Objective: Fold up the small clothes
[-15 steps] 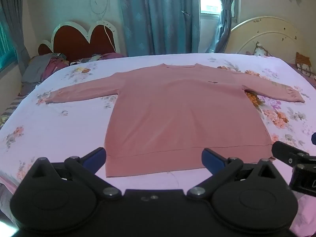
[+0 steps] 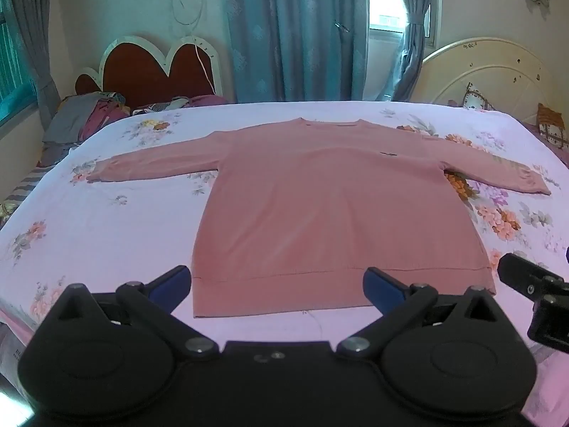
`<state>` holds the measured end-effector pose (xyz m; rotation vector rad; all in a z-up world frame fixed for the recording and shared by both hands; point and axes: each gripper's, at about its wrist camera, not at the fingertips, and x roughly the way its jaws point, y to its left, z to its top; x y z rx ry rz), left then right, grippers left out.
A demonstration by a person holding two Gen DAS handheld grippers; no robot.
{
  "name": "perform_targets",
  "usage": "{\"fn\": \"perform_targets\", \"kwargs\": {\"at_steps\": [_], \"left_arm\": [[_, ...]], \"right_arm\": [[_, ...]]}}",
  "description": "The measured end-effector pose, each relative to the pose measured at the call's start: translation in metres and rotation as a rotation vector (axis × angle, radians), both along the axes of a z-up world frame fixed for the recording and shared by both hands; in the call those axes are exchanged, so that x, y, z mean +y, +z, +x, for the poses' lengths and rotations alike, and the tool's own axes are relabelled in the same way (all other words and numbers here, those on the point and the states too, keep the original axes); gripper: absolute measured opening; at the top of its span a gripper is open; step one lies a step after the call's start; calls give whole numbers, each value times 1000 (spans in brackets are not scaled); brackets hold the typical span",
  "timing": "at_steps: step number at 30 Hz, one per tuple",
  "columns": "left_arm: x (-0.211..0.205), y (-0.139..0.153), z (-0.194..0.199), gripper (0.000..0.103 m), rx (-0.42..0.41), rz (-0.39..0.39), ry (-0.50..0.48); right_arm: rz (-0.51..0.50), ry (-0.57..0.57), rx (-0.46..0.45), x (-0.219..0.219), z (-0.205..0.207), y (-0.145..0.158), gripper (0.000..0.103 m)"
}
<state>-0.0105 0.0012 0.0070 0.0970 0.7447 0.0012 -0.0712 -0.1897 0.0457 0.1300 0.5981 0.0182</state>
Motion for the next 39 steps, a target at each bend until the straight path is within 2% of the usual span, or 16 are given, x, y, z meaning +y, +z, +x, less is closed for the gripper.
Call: {"fn": "perform_targets", "kwargs": {"at_steps": [39], "left_arm": [[-4,2,6,103,20,-5,-5]], "right_arm": [[25,-25,3,-15,13,-2,103]]}}
